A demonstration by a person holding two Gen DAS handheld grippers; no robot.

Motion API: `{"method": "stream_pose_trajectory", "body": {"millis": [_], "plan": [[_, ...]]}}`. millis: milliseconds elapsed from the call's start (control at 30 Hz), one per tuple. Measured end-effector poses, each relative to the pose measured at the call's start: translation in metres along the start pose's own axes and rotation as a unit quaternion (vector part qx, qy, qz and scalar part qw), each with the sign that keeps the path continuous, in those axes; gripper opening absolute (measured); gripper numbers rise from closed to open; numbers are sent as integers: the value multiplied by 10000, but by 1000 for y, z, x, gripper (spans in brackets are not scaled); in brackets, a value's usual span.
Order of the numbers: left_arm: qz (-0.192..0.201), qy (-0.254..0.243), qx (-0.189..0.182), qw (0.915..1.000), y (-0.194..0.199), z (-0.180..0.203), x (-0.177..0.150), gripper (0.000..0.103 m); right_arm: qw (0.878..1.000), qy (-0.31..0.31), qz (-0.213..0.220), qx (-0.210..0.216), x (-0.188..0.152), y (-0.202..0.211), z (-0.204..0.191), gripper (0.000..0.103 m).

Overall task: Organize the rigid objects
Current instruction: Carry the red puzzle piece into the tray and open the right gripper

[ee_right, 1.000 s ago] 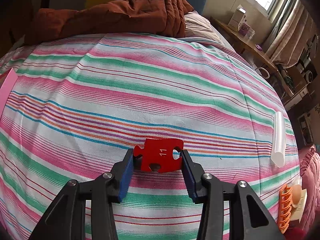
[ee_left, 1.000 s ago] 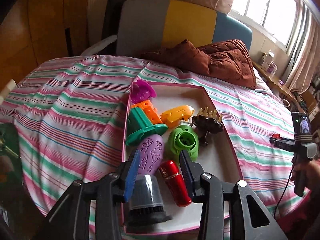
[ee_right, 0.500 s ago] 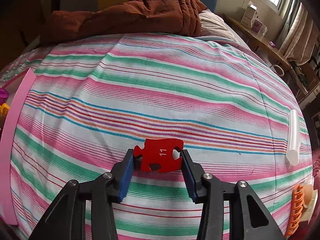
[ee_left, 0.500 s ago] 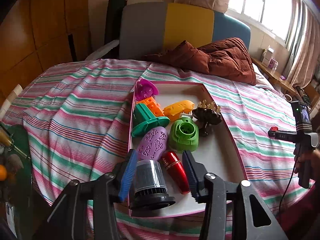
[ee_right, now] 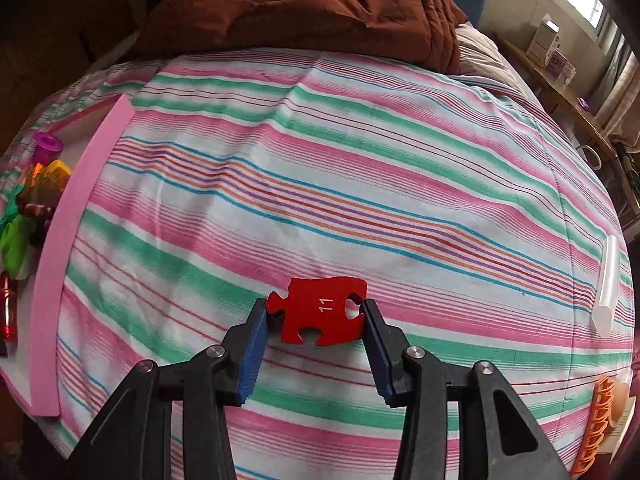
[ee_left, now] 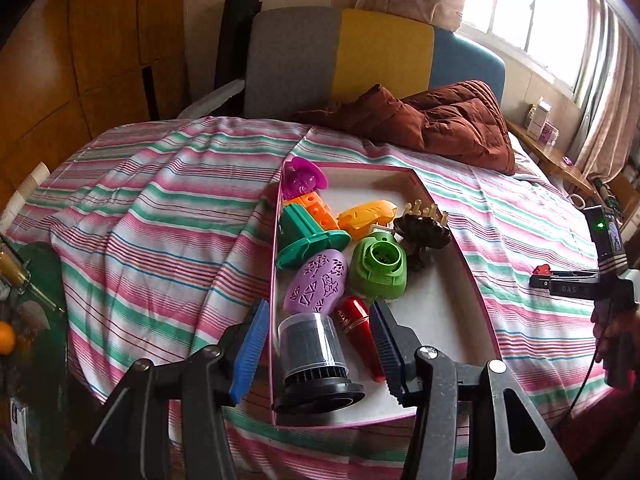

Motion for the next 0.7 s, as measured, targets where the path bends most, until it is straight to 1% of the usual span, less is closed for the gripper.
{"method": "stream_pose_trajectory", "body": {"millis": [67,200,300,433,533,600,700], "plan": [[11,43,4,10000,1,-3,0,55,9997,178,152,105,0,10,-19,46],[40,152,48,9999,3,-12,0,55,9952,535,555,598,5,40,-66,46],[57,234,100,9997,5,-20,-1,56,9869,958,825,1003,9,62,-109,46],[70,326,131,9994,6,-30,-1,57,9718,1645,1031,1340,10,82,-167,46],[74,369,148,9992,7,-35,-2,58,9636,2081,980,1359,11,80,-200,46],[74,379,167,9991,8,-38,-3,59,9600,2320,859,1310,11,71,-215,46],[58,393,179,9991,7,-41,-4,61,9592,2553,630,1037,12,51,-226,46]]}}
Point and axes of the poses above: each gripper's, at about its wrist camera, not at the fingertips, and y roughly against the way its jaws point, z to its right, x to its top, the point moved 5 cm from there along -y, roughly the way its jaws point, and after that the axes turned 2 degrees about -z, right-handed, at the moved point
